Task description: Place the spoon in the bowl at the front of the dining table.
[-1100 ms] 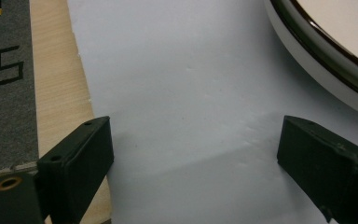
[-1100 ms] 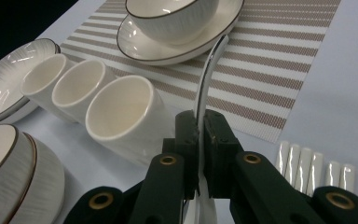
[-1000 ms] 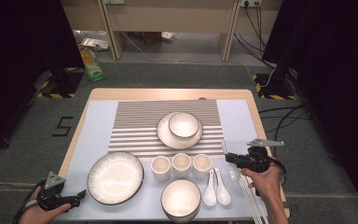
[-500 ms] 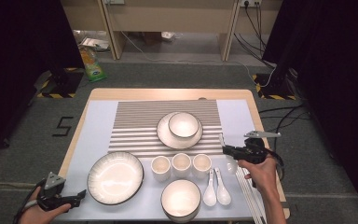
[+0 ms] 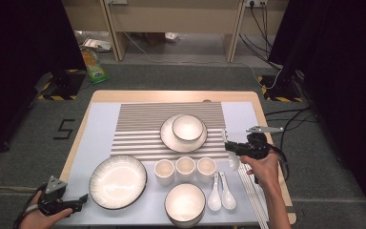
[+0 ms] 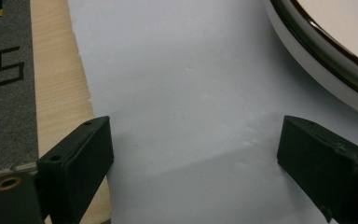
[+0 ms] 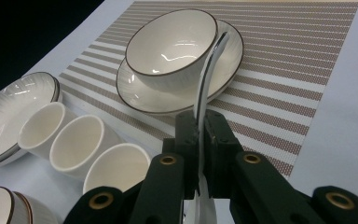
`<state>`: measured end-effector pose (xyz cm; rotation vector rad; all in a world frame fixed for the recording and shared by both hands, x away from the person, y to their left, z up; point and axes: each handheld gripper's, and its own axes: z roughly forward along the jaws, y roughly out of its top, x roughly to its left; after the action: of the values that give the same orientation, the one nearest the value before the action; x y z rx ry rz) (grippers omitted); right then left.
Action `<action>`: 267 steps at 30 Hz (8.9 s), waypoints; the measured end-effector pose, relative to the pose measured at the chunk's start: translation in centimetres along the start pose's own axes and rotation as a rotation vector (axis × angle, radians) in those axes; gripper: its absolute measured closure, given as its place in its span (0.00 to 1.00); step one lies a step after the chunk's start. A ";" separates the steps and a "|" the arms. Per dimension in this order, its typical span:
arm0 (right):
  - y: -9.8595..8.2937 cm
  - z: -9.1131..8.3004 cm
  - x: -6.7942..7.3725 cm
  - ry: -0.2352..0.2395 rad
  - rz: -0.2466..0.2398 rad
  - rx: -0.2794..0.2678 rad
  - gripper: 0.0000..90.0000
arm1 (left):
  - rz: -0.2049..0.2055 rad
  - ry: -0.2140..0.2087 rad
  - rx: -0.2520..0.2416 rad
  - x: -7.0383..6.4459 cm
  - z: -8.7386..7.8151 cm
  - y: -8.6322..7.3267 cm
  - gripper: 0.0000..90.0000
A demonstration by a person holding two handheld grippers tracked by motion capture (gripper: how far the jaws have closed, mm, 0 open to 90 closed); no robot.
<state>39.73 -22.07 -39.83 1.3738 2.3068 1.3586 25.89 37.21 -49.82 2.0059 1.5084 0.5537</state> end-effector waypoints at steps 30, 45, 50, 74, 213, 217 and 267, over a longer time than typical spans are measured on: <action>4.4 3.6 -0.4 0.006 0.036 -0.030 0.95 | 0.001 -0.005 0.003 0.1 0.0 0.0 0.11; 6.7 7.0 -0.9 0.004 0.087 -0.059 0.95 | 0.002 -0.006 0.001 0.1 0.0 0.0 0.10; 7.1 8.0 -1.0 0.011 0.108 -0.071 0.95 | 0.001 -0.005 -0.001 0.1 0.0 -0.1 0.10; 8.9 11.5 -0.7 0.001 0.151 -0.093 0.95 | 0.002 -0.005 -0.010 0.1 0.0 -0.2 0.10; 7.1 13.1 -1.6 -0.159 0.044 0.022 0.64 | 0.004 -0.004 -0.032 0.1 -0.1 -0.5 0.10; 6.9 13.2 -1.5 -0.152 0.035 0.043 0.61 | 0.004 -0.004 -0.032 0.1 -0.1 -0.5 0.10; 8.2 14.2 -1.4 -0.260 0.070 0.032 0.47 | 0.004 -0.005 -0.035 0.1 -0.1 -0.5 0.11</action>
<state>53.01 -12.68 -42.46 1.5512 2.1376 1.0888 25.49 37.40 -50.12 1.9829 1.4819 0.5722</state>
